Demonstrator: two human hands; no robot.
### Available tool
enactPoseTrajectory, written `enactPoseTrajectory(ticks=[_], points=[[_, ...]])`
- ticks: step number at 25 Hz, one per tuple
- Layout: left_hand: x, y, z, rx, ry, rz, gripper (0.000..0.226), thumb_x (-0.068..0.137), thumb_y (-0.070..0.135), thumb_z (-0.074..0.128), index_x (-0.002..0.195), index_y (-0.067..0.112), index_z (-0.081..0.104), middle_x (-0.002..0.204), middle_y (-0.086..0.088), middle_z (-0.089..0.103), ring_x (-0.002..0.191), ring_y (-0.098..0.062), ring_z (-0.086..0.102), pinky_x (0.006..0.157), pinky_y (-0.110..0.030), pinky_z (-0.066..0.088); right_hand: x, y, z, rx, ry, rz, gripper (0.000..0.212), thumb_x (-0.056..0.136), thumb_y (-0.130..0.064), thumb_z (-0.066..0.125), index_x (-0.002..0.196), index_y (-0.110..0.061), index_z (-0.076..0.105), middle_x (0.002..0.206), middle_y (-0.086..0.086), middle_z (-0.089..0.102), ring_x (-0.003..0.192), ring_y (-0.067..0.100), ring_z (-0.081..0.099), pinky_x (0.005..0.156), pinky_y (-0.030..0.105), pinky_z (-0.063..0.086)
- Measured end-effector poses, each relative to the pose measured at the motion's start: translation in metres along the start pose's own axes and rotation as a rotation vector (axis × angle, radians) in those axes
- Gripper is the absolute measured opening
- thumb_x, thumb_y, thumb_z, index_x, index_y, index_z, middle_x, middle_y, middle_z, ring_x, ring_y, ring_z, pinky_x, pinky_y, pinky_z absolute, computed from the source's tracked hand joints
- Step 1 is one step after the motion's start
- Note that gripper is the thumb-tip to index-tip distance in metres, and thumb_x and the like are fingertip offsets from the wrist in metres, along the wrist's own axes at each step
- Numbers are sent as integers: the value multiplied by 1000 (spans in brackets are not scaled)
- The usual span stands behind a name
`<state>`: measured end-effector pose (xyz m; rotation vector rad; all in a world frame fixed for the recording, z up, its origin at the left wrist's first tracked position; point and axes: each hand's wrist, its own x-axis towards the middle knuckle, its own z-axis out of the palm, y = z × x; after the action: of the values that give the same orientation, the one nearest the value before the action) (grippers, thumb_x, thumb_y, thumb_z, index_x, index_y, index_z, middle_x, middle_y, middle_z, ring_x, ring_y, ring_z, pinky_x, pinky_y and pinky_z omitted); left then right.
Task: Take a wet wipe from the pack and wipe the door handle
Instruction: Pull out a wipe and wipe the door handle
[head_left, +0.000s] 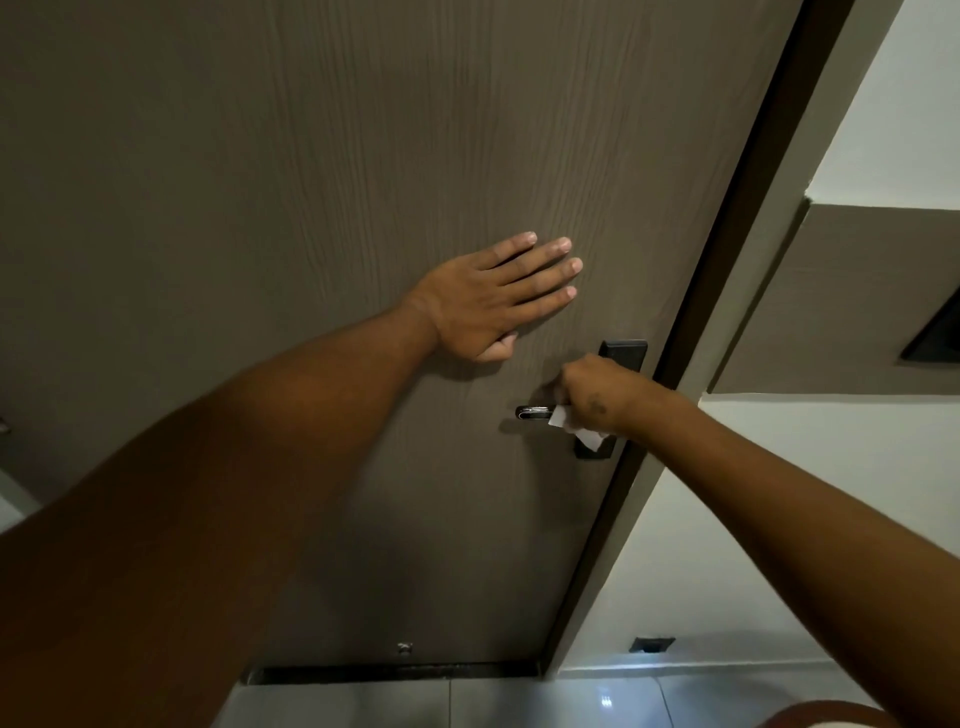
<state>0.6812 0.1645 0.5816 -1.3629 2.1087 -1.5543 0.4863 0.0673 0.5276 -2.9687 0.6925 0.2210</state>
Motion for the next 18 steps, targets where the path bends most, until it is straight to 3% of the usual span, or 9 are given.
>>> enactPoseTrajectory(ticks=[3,7,12,15,18], points=[[2,1,-2,14,-7,4,79,90,47,37,157,6,28,163,-23,27,151,-40,23,122,-52,14,5,-20,-2,72,18,-16,12,82,-11,77,92,-8,72,87,8,68,63,13,61,57,25,51],[-1,0,-4,21,9,0,77,91,47,38,156,7,29,162,-22,28,151,-40,24,122,-52,15,-5,-13,1,166,56,53,20,84,-15,76,103,-9,72,99,9,69,78,19,66,76,36,58],[0,0,-1,31,13,-4,77,90,45,39,156,6,30,162,-22,29,151,-40,25,122,-52,16,-12,21,-4,273,29,200,19,80,-12,80,93,-13,66,80,4,66,55,13,69,45,19,52],[1,2,-2,17,-12,-11,78,91,47,38,157,7,27,163,-22,25,152,-40,21,123,-53,17,-3,1,-1,364,16,158,15,79,-9,81,81,-12,66,70,4,68,51,11,70,43,17,53],[1,2,-3,21,-29,-6,79,91,47,37,158,8,25,164,-21,23,152,-40,19,123,-53,19,5,-25,3,471,20,125,11,81,-10,79,81,-6,69,72,10,72,51,13,71,46,19,55]])
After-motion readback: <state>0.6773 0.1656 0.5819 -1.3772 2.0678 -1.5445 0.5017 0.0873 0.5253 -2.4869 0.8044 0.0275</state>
